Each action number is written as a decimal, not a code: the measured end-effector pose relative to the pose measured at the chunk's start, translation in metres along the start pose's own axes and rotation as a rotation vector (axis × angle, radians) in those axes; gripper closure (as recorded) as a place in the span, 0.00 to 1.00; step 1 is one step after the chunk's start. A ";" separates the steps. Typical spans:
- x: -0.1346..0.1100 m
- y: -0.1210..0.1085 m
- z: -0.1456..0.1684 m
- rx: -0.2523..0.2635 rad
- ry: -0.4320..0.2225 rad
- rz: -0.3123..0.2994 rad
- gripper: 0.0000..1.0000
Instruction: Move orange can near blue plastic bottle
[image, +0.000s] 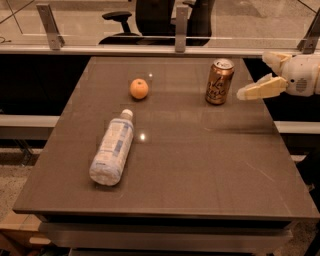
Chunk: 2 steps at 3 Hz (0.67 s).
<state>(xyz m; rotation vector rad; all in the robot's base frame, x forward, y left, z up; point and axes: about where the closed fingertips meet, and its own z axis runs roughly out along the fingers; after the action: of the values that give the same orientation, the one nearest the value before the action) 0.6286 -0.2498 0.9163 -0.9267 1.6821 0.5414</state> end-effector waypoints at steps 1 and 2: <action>0.005 0.001 0.013 -0.020 -0.036 -0.002 0.00; 0.002 0.009 0.032 -0.063 -0.029 -0.028 0.00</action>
Offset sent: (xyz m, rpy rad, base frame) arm 0.0174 0.0477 -0.0167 -0.0114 -0.0230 0.1268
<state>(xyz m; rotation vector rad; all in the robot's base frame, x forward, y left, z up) 0.6404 -0.2213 0.9037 -0.9824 1.6313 0.5894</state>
